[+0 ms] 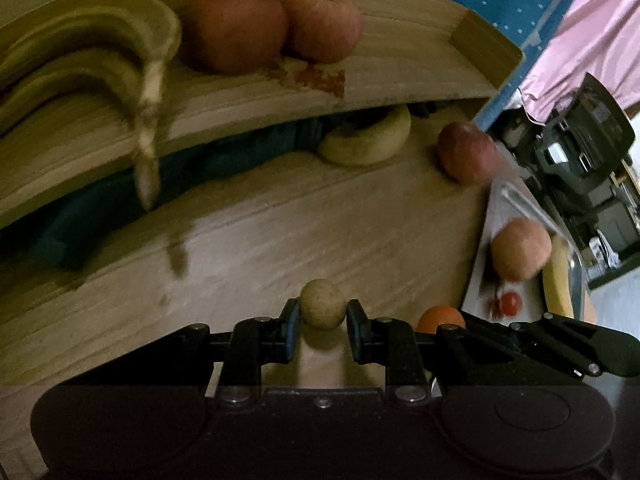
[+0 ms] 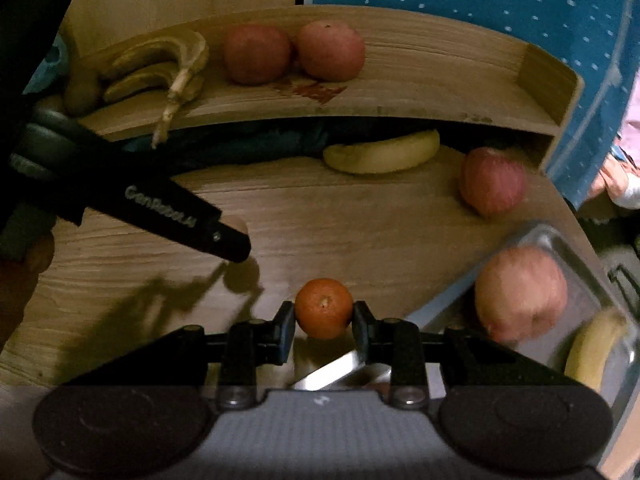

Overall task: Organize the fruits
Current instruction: 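Carry the kiwi and mandarin over the silver tray with both grippers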

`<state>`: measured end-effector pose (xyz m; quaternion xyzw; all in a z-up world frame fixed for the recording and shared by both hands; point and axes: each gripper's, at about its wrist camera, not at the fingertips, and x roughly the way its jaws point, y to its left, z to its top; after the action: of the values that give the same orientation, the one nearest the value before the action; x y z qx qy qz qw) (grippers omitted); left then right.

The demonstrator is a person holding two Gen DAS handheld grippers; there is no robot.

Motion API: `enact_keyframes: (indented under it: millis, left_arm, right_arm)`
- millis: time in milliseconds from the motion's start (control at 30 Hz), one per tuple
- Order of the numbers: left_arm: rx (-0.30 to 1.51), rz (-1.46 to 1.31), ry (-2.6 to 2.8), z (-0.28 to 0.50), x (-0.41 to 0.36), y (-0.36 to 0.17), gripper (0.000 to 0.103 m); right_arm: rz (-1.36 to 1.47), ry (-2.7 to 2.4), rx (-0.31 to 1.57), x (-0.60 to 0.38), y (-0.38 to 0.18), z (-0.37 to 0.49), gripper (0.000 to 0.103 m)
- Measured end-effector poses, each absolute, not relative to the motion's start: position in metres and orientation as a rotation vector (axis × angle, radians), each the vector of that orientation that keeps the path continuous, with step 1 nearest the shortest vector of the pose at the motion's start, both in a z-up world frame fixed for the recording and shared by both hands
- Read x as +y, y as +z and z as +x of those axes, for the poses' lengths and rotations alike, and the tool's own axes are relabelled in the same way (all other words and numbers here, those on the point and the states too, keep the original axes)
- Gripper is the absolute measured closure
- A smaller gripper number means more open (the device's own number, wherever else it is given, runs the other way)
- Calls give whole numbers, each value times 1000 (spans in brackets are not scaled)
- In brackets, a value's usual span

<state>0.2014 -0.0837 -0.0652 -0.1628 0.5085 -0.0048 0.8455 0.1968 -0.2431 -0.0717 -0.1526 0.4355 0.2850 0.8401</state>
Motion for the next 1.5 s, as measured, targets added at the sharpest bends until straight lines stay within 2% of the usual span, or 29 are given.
enact_keyframes:
  millis: [367, 667, 1200, 1500]
  left_arm:
    - [1067, -271, -124, 162, -90, -58, 76]
    - [1044, -210, -255, 162, -135, -45, 76]
    - [1069, -159, -433, 247, -275, -54, 76]
    - [1113, -161, -402, 289, -309, -75, 76]
  right_arm:
    - [-208, 468, 875, -251, -56, 130, 68]
    - [-151, 328, 833, -287, -35, 104, 68]
    - [-167, 193, 865, -405, -35, 167, 68]
    - [-186, 198, 903, -445, -50, 209, 68]
